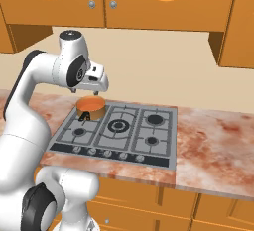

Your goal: Wait until the marinara sauce is simmered to a deep red color and then turn off the stove.

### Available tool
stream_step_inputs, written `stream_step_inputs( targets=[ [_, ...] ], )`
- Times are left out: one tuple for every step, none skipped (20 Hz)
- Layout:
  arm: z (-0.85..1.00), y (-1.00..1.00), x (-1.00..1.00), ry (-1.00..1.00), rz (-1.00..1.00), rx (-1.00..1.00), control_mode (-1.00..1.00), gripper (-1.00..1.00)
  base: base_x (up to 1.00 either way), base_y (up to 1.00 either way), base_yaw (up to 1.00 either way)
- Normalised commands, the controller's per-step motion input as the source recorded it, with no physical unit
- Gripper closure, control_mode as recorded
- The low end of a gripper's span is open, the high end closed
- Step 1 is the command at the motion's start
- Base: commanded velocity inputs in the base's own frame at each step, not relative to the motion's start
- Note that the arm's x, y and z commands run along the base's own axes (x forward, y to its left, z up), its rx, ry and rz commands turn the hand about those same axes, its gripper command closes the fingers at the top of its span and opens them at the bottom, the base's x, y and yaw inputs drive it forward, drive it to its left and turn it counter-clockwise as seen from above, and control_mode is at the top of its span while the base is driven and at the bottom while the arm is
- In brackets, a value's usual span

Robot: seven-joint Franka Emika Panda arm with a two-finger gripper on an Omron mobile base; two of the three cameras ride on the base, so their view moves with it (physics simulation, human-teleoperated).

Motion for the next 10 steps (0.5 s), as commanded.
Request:
stream_step_inputs(
  targets=[
    [0.00, 0.00, 0.00, 0.00, 0.00, 0.00, -1.00, -1.00, 0.00, 0.00, 0.00],
    [0.00, 0.00, 0.00, 0.00, 0.00, 0.00, -1.00, -1.00, 0.00, 0.00, 0.00],
    [0.00, 0.00, 0.00, 0.00, 0.00, 0.00, -1.00, -1.00, 0.00, 0.00, 0.00],
    [0.00, 0.00, 0.00, 0.00, 0.00, 0.00, -1.00, -1.00, 0.00, 0.00, 0.00],
    [0.00, 0.00, 0.00, 0.00, 0.00, 0.00, -1.00, -1.00, 0.00, 0.00, 0.00],
    [0.00, 0.00, 0.00, 0.00, 0.00, 0.00, -1.00, -1.00, 0.00, 0.00, 0.00],
    [0.00, 0.00, 0.00, 0.00, 0.00, 0.00, -1.00, -1.00, 0.00, 0.00, 0.00],
    [0.00, 0.00, 0.00, 0.00, 0.00, 0.00, -1.00, -1.00, 0.00, 0.00, 0.00],
    [0.00, 0.00, 0.00, 0.00, 0.00, 0.00, -1.00, -1.00, 0.00, 0.00, 0.00],
    [0.00, 0.00, 0.00, 0.00, 0.00, 0.00, -1.00, -1.00, 0.00, 0.00, 0.00]
  ],
)
